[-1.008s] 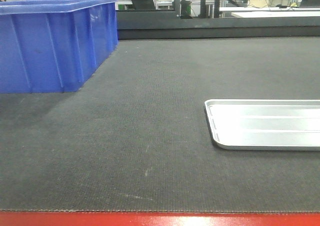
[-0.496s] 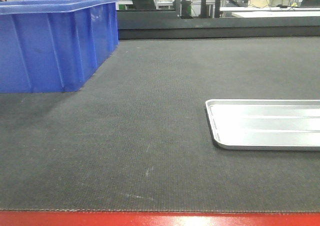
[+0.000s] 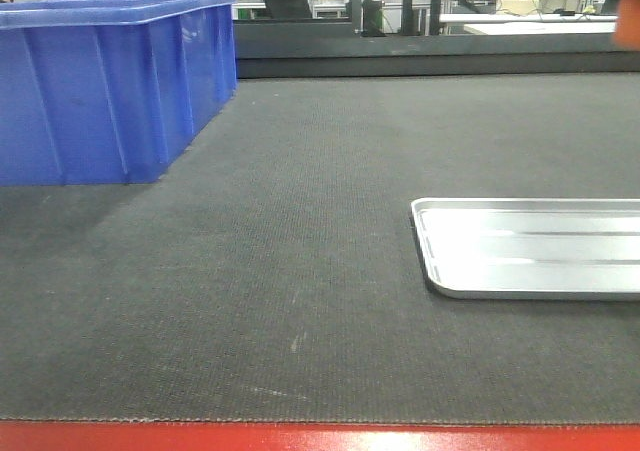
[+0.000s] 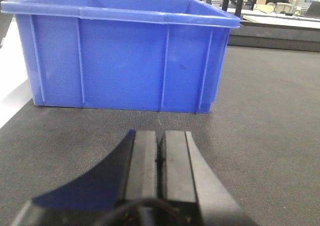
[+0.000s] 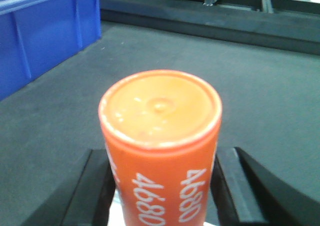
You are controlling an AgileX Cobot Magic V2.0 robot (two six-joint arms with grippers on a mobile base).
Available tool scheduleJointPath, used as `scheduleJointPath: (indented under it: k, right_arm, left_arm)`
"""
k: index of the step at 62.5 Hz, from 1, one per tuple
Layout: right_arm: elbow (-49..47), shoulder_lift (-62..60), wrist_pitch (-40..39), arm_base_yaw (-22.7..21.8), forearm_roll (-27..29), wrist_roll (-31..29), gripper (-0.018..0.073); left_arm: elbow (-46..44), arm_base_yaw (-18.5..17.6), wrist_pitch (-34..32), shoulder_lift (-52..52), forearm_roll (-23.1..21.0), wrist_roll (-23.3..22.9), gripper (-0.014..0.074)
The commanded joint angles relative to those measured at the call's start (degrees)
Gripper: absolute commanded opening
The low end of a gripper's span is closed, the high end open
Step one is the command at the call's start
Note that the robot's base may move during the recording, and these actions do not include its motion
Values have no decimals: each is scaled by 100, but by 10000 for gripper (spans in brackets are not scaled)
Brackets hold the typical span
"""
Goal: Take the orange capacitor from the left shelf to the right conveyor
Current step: 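Lower the held cylinder with the right gripper onto the metal tray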
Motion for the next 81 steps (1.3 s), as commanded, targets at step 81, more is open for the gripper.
scheduleJointPath:
  k: [81]
  right_arm:
    - [960,3822,-4657,-442,-182,-668,300]
  left_arm:
    - [-30,-19,-493,-110,0,3,-105]
